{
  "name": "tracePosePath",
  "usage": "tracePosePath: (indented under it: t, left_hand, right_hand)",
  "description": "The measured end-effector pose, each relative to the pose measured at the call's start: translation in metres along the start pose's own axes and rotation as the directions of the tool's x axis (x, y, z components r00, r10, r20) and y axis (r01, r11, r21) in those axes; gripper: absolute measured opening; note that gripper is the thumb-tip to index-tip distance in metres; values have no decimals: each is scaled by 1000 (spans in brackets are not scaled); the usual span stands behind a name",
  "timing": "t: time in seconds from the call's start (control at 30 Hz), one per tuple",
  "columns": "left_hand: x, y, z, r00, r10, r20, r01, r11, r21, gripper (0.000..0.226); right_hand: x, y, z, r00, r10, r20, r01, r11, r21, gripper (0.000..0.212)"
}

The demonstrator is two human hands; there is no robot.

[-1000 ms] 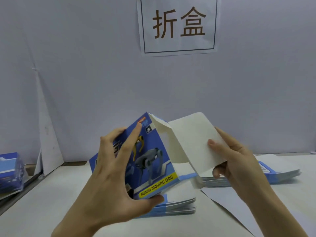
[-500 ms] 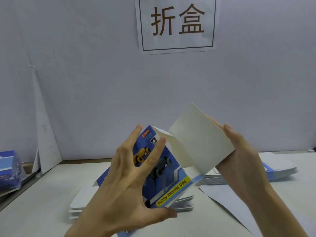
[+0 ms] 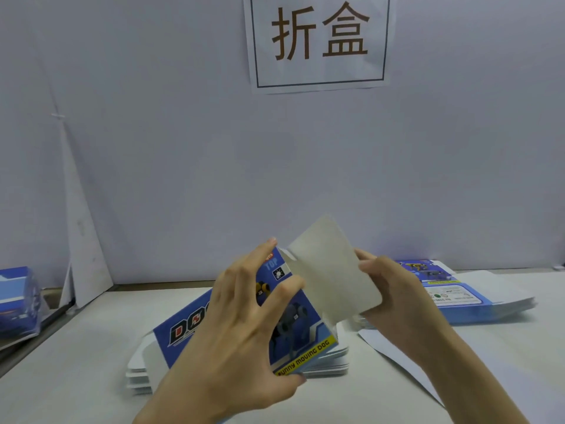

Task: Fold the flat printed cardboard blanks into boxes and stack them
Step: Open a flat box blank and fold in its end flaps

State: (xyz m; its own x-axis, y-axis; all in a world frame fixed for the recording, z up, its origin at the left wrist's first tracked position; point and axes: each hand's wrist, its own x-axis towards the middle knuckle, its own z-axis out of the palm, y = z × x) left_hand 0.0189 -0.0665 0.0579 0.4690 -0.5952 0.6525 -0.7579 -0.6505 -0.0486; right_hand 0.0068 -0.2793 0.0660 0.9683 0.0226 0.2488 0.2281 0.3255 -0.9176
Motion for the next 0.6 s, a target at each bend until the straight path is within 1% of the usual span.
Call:
tracePosePath:
  t: [0.07,0.1,0.17,0.2,0.27,0.33,0.37,0.4,0.43,0.5,0.53,0.6]
  left_hand:
    - [0,1,-5,1000,-10,-9,10,999,-46,86]
    - [0,3,-6,1000,-8,-7,8,998,-67,86]
    - [1,6,-7,1000,8,-1,-8,996,-85,85]
    - [1,7,-7,1000,14,3,-13,996,-85,85]
    - [2,7,-10,1000,9,7,-9,997,-74,86]
    - [1,3,-13,1000,-1,2,2,999,-54,86]
    - [1,2,-14,1000,-6,-2,6,999,-47,86]
    - [0,0,-14,1000,-7,-7,7,999,-43,87]
    - [0,0,-14,1000,-4,-13,4,999,-38,88]
    - [1,2,-12,1000,12,-28,-13,999,-31,87]
    - [2,3,-10,999,25,-35,-26,999,-30,84]
    - [2,2,-10,997,47,-56,-49,998,-28,79]
  right_hand:
    - [1,3,-3,997,72,22,-74,991,108,20]
    - [0,5,-2,995,92,49,-98,986,133,20]
    - [-1,10,1,991,108,84,-117,987,114,29]
    - [-1,13,4,992,108,69,-113,992,62,29]
    - [0,16,8,997,65,-49,-70,993,-96,21]
    - [1,17,5,974,-6,-227,-50,969,-241,24]
    - [1,14,3,969,-16,-248,-51,963,-263,23]
    - [0,12,1,976,-17,-217,-42,964,-263,20]
    - [-1,9,1,989,-18,-150,-20,969,-248,17]
    - [-3,3,2,996,-45,-72,28,974,-223,23]
    - [-4,3,3,995,-72,-71,53,971,-233,26]
    - [-3,4,4,979,-172,-108,131,940,-315,25]
